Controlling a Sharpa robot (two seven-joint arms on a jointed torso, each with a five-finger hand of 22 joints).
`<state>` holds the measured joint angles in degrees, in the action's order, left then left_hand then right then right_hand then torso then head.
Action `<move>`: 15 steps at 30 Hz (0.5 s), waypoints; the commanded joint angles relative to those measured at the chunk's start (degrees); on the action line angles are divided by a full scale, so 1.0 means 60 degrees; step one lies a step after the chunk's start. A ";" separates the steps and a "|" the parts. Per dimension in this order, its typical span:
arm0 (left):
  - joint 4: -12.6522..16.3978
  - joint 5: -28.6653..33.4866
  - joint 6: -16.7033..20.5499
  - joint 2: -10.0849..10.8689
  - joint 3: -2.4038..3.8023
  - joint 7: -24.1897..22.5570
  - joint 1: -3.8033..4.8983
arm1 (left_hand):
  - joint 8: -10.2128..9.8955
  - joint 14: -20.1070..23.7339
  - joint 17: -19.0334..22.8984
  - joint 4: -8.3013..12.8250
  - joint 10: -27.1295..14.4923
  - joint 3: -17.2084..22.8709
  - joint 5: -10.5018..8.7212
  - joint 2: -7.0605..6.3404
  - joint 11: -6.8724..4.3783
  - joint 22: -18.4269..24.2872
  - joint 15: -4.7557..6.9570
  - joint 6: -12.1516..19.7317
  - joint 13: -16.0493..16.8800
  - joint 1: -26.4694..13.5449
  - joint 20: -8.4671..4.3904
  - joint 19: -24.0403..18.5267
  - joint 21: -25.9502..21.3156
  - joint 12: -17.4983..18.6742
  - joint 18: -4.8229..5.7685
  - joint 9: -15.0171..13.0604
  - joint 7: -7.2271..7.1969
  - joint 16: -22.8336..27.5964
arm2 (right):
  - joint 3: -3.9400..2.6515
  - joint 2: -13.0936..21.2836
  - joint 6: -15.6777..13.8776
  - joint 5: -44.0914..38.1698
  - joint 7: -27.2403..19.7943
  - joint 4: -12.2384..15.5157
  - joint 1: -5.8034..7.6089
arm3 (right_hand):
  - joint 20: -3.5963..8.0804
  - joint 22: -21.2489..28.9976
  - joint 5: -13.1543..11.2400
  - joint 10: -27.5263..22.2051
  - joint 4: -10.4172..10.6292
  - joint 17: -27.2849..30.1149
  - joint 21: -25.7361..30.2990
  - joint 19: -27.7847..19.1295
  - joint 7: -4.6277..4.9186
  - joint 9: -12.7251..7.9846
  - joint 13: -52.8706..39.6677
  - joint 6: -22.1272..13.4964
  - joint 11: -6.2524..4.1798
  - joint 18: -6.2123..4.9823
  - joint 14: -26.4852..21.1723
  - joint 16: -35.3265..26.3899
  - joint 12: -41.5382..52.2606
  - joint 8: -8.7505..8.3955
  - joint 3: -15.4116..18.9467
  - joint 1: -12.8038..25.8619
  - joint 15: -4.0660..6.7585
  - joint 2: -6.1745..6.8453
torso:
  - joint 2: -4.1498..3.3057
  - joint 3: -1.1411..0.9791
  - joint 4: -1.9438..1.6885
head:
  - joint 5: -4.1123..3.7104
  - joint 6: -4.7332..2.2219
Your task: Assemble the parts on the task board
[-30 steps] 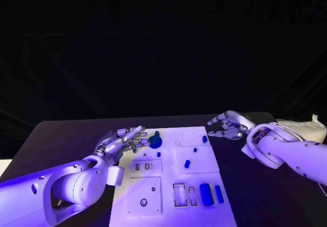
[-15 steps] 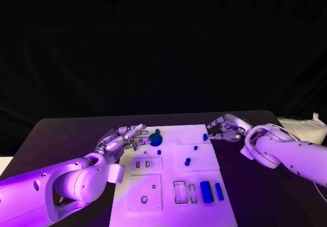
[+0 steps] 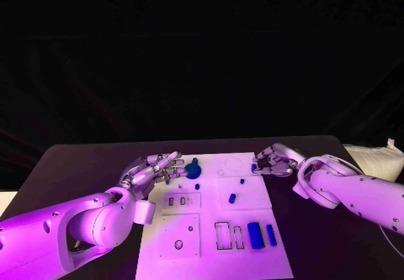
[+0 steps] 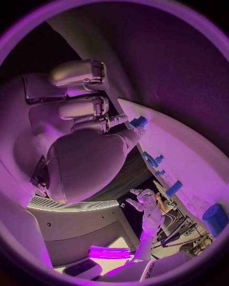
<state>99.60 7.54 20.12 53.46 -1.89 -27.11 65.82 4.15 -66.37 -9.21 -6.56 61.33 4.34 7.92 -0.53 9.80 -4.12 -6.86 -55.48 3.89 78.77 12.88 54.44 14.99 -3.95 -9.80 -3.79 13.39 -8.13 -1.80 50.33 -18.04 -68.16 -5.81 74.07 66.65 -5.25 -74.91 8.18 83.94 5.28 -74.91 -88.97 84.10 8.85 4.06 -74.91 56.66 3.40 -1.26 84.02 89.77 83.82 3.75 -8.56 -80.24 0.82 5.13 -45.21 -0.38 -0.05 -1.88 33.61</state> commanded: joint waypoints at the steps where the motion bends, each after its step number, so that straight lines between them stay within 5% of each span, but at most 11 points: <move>1: 0.0011 -0.0073 -0.0172 -0.0009 0.0005 -0.0033 0.0001 | -0.0059 0.0052 -0.0015 0.0068 -0.0067 0.0007 -0.0032 0.0069 0.0025 0.0008 0.0005 0.0076 -0.0012 0.0049 0.0045 -0.0011 -0.0060 0.0044 -0.0117 0.0007 0.0008 0.0064 | 0.0001 -0.0027 0.0241 -0.0094 -0.0113 -0.0026 -0.0028 | -0.0059 -0.2265 0.0058 0.0550 -0.0068 -0.2508 -0.0055 0.0854 -0.0010 0.0010 -0.1954 0.0084 0.0061 0.0151 0.0995 0.0036 0.0042 0.0068 -0.0009 -0.0071 -0.0061 -0.0042 | -0.0002 0.0001 0.0012 | 0.0019 0.0015; 15: 0.0026 -0.0073 -0.0160 -0.0012 0.0005 -0.0022 0.0001 | -0.0065 0.0057 -0.0017 0.0075 -0.0089 0.0012 -0.0032 0.0078 0.0032 0.0011 0.0000 0.0093 -0.0015 0.0046 0.0049 -0.0016 -0.0066 0.0049 -0.0116 0.0009 0.0016 0.0076 | 0.0001 -0.0151 0.0292 -0.0146 -0.0104 -0.0168 -0.0060 | 0.0003 -0.2308 0.0029 0.0603 -0.0211 -0.2515 -0.0075 0.0875 -0.0112 0.0055 -0.2011 0.0560 -0.0020 0.0160 0.0996 0.0039 0.0138 0.0173 -0.0141 -0.0133 0.0022 -0.0282 | -0.0001 -0.0010 0.0010 | 0.0017 0.0016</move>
<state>99.62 7.51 20.12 53.48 -1.89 -27.01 65.82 4.15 -66.37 -9.27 -6.41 61.11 4.49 7.92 -0.53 10.02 -4.13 -6.86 -55.26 3.89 78.77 12.87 54.44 14.79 -3.95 -9.80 -3.79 13.60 -7.76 -1.80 49.54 -17.33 -68.31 -5.94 73.12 66.35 -5.25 -74.95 8.43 83.95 4.16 -74.90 -89.21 84.10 8.17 4.34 -74.91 59.82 3.40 -1.26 84.02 89.77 84.32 4.63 -9.36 -81.12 0.82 4.20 -45.21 -0.41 0.01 -1.76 33.71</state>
